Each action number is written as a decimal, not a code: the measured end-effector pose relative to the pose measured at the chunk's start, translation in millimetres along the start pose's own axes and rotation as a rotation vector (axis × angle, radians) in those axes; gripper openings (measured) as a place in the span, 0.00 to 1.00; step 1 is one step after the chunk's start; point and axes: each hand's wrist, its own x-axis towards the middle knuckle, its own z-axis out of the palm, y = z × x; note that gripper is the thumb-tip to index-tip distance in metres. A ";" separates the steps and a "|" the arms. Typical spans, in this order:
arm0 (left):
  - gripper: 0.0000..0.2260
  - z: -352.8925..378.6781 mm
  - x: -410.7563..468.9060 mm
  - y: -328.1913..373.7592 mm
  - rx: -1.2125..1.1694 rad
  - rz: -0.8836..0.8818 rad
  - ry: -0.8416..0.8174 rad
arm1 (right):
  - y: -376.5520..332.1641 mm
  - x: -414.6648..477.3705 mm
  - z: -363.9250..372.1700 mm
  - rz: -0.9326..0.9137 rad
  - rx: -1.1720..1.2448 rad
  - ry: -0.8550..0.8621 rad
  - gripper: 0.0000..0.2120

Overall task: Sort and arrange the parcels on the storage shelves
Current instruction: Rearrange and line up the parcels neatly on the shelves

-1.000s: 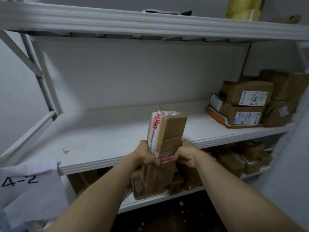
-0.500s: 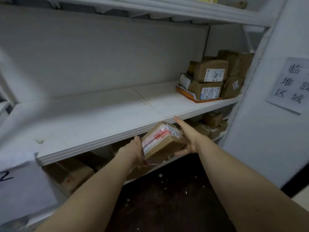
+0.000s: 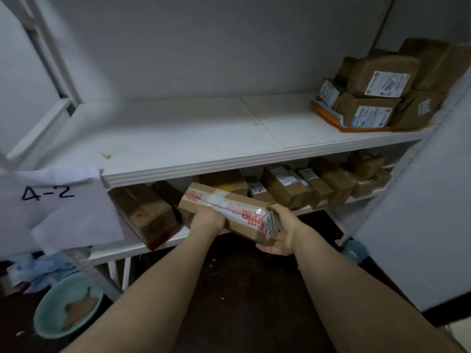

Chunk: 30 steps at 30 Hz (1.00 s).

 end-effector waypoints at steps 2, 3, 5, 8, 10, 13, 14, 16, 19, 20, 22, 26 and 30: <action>0.23 -1.5 -6.6 -5.3 -0.483 -0.219 -0.120 | 7.4 9.2 5.3 0.030 -0.005 -0.047 0.19; 0.26 -2.4 -7.9 -8.0 -0.615 -0.259 -0.169 | 11.1 13.1 8.0 0.041 -0.004 -0.067 0.18; 0.39 -3.6 -8.1 -19.7 -0.635 -0.271 -0.227 | 18.3 18.7 16.6 0.057 -0.033 -0.110 0.17; 0.45 -9.1 -5.4 -40.8 -0.550 -0.306 -0.315 | 28.3 27.0 33.3 0.093 -0.132 -0.187 0.17; 0.49 -13.7 3.5 -57.6 -0.566 -0.376 -0.264 | 35.0 32.3 44.8 0.126 -0.218 -0.238 0.17; 0.57 -19.6 12.3 -74.0 -0.447 -0.439 -0.160 | 40.5 39.6 58.5 0.077 -0.536 -0.255 0.18; 0.57 -22.9 9.8 -75.9 -0.398 -0.450 -0.137 | 41.8 42.5 62.7 0.039 -0.646 -0.264 0.21; 0.56 -27.2 9.3 -77.5 -0.344 -0.472 -0.099 | 43.5 43.5 73.2 -0.003 -0.818 -0.344 0.31; 0.62 -26.8 21.0 -76.4 -0.292 -0.471 -0.158 | 44.6 39.3 92.2 -0.035 -1.067 -0.398 0.39; 0.64 -26.7 21.9 -73.1 -0.287 -0.465 -0.165 | 44.8 39.4 96.0 -0.064 -1.096 -0.361 0.36; 0.62 -32.6 14.9 -62.6 -0.325 -0.403 -0.146 | 43.9 43.7 96.5 -0.113 -1.019 -0.307 0.28; 0.31 -47.6 31.1 -61.2 -0.469 -0.285 -0.060 | 40.6 60.2 83.2 -0.187 -0.685 -0.274 0.35; 0.19 -53.3 57.3 -72.8 -0.039 -0.168 -0.033 | 45.8 72.5 86.9 -0.210 -0.606 -0.170 0.32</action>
